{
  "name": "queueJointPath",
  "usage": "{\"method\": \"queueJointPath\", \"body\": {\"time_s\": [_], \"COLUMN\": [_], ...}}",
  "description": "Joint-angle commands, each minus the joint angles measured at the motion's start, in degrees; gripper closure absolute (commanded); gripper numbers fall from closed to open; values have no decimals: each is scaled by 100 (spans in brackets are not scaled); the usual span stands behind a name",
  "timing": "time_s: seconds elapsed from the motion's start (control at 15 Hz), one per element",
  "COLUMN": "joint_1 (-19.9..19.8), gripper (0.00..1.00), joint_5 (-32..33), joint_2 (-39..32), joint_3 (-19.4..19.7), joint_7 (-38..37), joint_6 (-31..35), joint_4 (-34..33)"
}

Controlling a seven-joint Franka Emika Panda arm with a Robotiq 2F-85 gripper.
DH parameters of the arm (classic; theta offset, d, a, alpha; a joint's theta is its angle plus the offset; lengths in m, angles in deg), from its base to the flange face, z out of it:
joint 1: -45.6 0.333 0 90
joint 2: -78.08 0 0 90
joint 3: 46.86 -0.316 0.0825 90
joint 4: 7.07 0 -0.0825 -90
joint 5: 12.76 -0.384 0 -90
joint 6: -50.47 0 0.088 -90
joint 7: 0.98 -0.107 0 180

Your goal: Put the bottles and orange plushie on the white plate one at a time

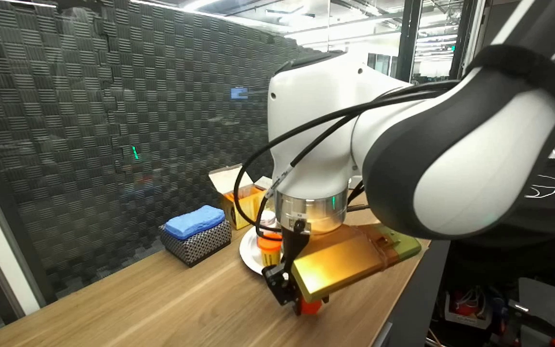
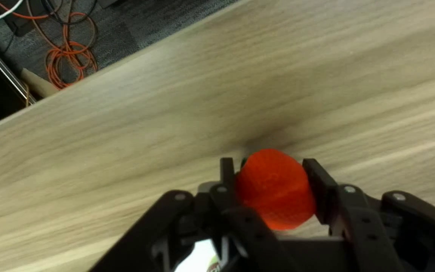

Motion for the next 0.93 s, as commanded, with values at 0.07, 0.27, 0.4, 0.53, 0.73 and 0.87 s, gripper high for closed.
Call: {"method": "queueJointPath", "body": {"time_s": [0.07,0.27,0.4,0.53,0.73,0.87], "joint_1": [50,-73,-191,-251,-282,-286], "gripper": [77,77,77,77,77,77], "joint_5": [561,1345,1572,1752,1785,1721], "joint_2": [610,546,336,182,107,52], "joint_3": [343,561,594,604,552,538], "joint_7": [-754,-1516,-1654,-1774,-1759,-1702], "joint_6": [-60,-154,-155,-161,-166,-154], "joint_4": [223,82,-32,-120,-208,-245]}}
